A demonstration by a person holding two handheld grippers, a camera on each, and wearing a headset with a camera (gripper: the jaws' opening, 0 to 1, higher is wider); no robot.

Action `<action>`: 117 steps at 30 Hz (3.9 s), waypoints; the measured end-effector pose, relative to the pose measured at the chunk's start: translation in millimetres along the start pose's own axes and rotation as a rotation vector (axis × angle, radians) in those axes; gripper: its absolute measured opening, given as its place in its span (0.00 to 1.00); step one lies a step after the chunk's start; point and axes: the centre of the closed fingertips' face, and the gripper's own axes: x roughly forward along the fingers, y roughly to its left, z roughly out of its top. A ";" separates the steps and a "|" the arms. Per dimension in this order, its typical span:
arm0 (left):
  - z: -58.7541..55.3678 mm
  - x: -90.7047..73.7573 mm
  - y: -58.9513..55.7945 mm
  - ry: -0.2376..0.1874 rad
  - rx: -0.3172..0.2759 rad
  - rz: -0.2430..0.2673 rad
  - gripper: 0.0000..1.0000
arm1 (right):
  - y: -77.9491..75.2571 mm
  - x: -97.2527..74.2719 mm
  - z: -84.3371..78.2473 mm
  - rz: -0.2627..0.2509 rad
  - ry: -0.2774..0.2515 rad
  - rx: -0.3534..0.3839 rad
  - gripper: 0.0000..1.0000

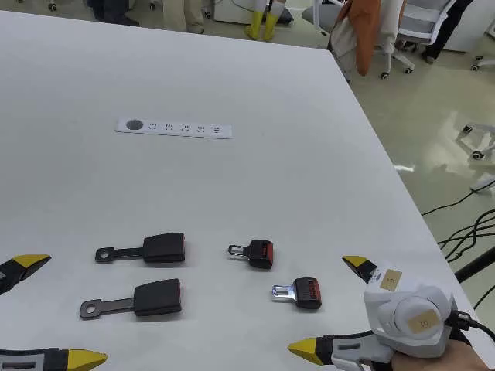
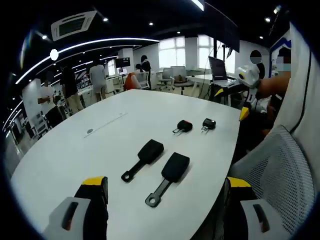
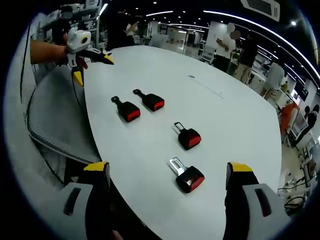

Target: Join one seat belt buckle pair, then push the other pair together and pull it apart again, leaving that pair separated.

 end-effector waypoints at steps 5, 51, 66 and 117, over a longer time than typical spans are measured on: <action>-0.7 0.1 -1.3 0.003 -0.005 0.002 1.00 | 1.0 -1.0 1.8 0.000 0.000 -0.012 1.00; -15.9 -2.1 17.4 0.017 -0.028 0.050 1.00 | -6.1 -2.0 -3.5 -0.003 -0.009 0.035 0.99; -11.3 -13.1 14.0 0.031 0.020 0.069 1.00 | -7.0 -5.6 -9.3 -0.011 -0.001 0.055 0.98; -27.9 18.6 17.9 0.236 0.193 -0.037 0.88 | -14.1 10.7 -17.2 0.098 0.087 -0.204 0.73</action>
